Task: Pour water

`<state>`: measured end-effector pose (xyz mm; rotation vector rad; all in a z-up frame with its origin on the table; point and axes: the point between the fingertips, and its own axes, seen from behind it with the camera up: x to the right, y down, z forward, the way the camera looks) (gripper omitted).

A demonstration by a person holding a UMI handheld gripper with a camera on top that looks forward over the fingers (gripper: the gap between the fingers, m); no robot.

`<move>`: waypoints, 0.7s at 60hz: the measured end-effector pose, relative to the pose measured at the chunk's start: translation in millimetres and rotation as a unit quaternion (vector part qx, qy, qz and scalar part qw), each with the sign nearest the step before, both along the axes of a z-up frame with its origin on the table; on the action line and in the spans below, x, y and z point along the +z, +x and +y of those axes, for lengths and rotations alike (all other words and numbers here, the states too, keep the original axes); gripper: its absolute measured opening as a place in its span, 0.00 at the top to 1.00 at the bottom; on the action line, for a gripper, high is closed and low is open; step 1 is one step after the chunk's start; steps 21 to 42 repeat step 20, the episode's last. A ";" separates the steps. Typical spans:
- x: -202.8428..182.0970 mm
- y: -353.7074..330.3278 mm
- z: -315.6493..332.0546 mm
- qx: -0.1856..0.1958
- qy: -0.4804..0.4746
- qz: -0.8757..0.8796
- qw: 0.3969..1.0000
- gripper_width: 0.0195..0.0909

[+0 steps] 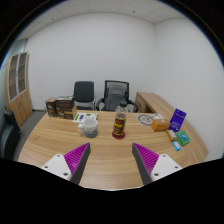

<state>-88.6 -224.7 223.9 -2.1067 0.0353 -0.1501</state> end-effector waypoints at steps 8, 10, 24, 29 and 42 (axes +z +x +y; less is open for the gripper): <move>13.2 -11.0 -30.6 0.002 0.000 0.002 1.000 0.08; 14.9 -10.5 -36.6 -0.001 0.000 -0.003 1.000 0.07; 24.4 -21.0 -48.8 0.007 0.003 -0.002 1.000 0.07; 24.4 -21.0 -48.8 0.007 0.003 -0.002 1.000 0.07; 24.4 -21.0 -48.8 0.007 0.003 -0.002 1.000 0.07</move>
